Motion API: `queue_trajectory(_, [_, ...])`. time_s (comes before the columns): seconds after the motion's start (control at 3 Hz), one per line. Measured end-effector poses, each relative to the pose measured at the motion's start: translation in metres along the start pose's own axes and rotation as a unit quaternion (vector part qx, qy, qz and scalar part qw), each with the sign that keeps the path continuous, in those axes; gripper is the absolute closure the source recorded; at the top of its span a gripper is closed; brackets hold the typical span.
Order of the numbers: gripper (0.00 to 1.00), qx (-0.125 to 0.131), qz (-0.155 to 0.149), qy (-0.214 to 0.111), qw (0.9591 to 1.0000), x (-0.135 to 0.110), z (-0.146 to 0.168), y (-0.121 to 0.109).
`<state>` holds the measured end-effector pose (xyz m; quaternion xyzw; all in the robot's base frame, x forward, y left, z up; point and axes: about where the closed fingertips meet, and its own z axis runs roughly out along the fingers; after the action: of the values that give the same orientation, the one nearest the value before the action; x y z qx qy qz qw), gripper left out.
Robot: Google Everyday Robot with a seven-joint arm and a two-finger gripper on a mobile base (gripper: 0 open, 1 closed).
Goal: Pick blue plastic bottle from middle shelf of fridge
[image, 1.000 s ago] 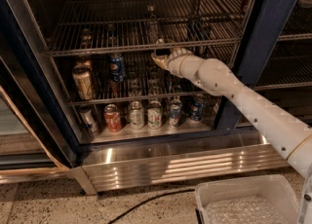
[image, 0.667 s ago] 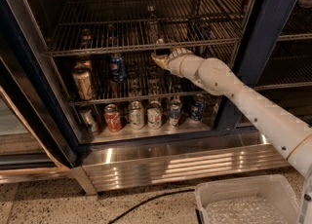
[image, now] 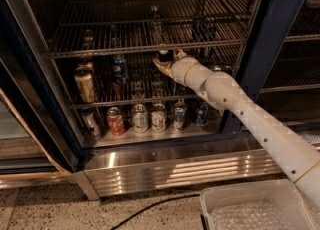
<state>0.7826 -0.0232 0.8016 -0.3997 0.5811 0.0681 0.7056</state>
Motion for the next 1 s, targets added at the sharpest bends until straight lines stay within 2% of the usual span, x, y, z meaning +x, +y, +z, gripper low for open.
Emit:
queue_trajectory(0.67, [1.0, 0.028, -0.021, -0.065, 0.9973, -0.038, -0.015, 0.005])
queue_trajectory(1.0, [1.0, 0.02, -0.022, -0.078, 0.9965, -0.057, -0.022, -0.002])
